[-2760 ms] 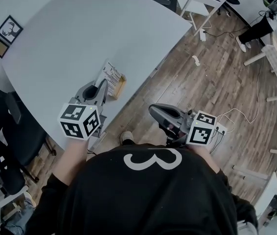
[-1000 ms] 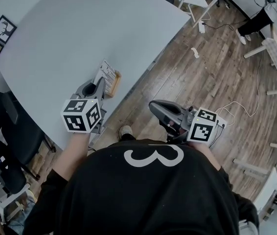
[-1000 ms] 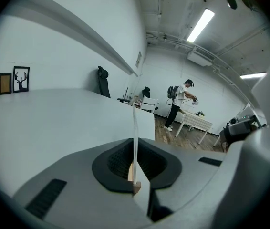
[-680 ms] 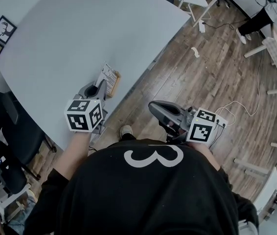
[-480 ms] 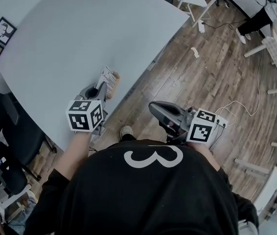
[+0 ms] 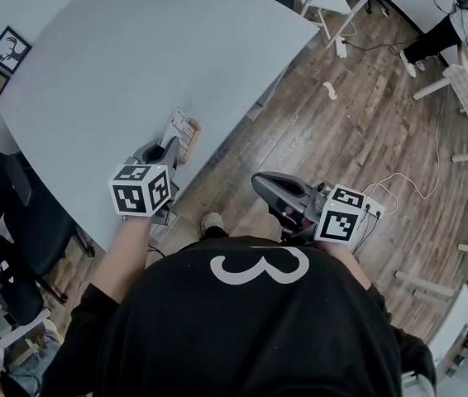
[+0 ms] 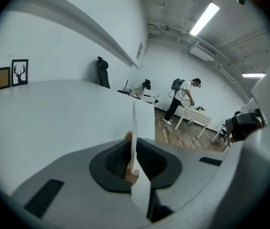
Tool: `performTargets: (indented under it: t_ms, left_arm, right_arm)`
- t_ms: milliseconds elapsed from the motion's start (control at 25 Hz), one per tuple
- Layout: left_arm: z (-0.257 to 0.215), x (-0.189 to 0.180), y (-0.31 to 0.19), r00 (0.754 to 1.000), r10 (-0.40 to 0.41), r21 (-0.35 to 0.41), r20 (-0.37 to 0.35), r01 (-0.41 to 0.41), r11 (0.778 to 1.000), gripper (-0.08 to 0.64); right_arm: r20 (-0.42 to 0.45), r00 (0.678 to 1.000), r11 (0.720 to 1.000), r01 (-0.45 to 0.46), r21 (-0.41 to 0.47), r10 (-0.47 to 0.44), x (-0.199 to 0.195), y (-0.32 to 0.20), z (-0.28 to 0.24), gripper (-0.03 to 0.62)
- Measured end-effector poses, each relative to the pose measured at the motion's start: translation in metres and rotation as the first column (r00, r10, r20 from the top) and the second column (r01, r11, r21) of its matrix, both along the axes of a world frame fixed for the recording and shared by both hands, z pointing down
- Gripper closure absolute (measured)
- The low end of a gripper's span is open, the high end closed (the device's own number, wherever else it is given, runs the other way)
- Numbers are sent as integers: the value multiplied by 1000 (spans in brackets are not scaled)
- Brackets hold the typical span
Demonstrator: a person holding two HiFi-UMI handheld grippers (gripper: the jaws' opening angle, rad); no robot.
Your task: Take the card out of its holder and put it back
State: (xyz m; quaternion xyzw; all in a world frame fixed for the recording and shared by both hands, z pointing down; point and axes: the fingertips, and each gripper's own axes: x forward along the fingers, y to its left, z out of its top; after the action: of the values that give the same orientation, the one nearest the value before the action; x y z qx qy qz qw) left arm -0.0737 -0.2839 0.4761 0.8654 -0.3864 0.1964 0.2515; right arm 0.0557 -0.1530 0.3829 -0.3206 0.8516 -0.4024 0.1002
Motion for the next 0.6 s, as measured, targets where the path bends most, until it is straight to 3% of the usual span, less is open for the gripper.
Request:
performTargets:
  t_ms: [240,400,600]
  left_arm:
    - [-10,-7,11,999,-41,17,-29,41,999,437]
    - [-14,-21,27,994,-101,9,-40,101,995,420]
    - [-27,-22,66,985,-141,-19,-104,140,990,414]
  right_arm:
    - [-1,1000,1000,11,11,-11,9,13,-5,581]
    - [-2,1000,999,26,21,-26,16,24,-8,581]
    - [-4,998,997,63,40,-63,25,46,-13,581]
